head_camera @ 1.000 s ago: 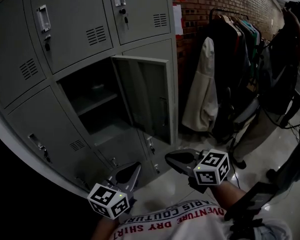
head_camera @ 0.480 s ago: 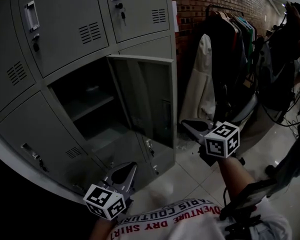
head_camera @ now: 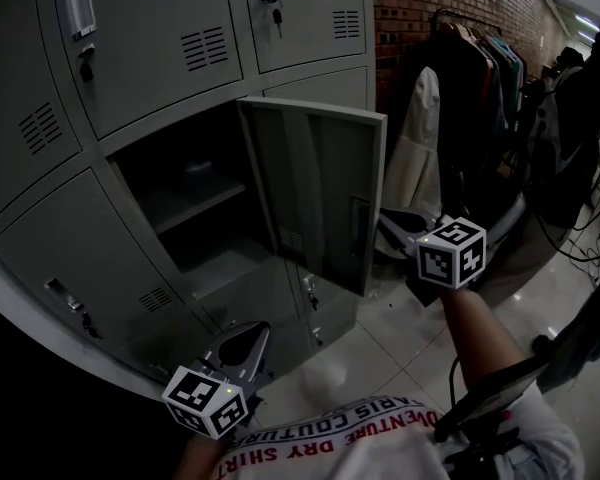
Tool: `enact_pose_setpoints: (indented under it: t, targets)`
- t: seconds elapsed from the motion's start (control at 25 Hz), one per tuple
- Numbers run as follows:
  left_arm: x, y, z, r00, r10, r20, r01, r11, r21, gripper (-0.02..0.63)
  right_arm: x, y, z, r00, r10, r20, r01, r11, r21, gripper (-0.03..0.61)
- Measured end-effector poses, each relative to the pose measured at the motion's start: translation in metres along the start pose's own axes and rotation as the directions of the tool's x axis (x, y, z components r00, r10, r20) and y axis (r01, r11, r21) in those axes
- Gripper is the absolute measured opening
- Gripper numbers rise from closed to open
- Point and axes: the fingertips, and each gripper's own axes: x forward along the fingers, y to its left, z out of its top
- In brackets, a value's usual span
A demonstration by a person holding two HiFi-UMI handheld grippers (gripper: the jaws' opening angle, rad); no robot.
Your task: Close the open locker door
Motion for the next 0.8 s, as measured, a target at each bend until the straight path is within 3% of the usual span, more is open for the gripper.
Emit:
enact_pose_setpoints:
  t: [0.24,0.44,0.8]
  targets:
    - [-0.009,0.01,0.002,1.0,0.012,0.002,-0.012,1.0,0.005,0.003,-0.004,0.031,-0.001,0.999,0.039,0.007,-0.039,0.999,-0.035,-0.006]
    - [-0.011,0.02,-0.003,1.0,0.021,-0.002,-0.021,1.0,-0.007,0.003,-0.007,0.077,0.004,0.989,0.139,0.044,-0.137,0.99,-0.032,-0.006]
    - [-0.032,0.048,-0.011,0.997,0.075,-0.006,-0.075,0.997,-0.035,0.003,0.025,0.16,0.004,0.939,0.342,0.026,-0.338,0.936,-0.101,-0.006]
